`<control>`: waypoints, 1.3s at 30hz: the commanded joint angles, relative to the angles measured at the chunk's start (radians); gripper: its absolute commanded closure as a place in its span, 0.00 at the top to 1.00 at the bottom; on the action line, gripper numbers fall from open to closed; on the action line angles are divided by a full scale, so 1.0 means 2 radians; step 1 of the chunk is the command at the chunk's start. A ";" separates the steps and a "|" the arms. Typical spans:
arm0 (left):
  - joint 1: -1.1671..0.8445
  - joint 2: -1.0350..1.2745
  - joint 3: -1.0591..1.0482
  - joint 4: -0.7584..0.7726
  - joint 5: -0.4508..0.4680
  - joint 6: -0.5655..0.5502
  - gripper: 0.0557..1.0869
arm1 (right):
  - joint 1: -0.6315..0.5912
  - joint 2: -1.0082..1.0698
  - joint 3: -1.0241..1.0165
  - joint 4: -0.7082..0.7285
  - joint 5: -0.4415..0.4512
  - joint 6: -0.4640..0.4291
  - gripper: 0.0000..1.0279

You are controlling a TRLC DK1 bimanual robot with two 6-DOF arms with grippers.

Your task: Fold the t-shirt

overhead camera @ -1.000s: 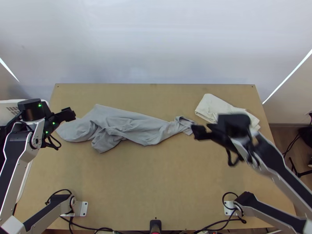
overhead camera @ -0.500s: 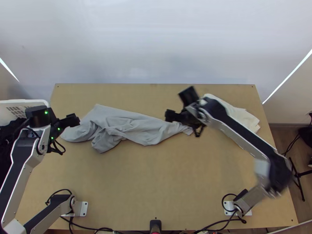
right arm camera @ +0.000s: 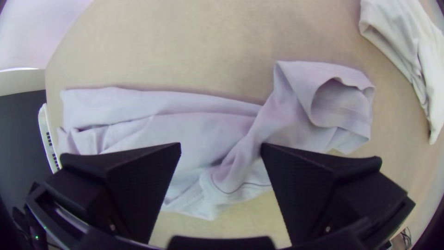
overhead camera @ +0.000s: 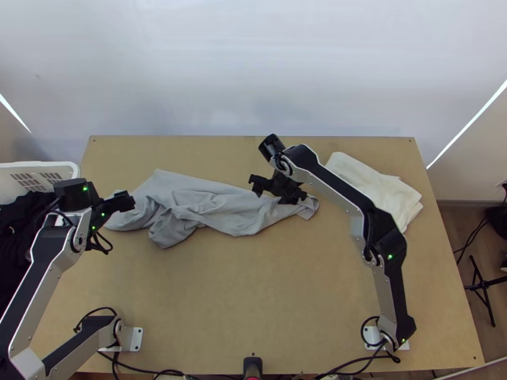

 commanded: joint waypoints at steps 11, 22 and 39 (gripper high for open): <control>0.001 0.020 -0.007 0.008 0.000 -0.001 0.96 | 0.022 -0.039 -0.002 -0.043 0.005 0.010 0.66; 0.001 0.022 -0.007 0.013 0.000 0.000 0.96 | 0.023 -0.018 0.009 -0.034 0.005 0.043 0.55; 0.009 0.033 -0.004 0.017 0.000 0.005 0.96 | 0.015 -0.002 0.005 -0.052 0.006 0.051 0.47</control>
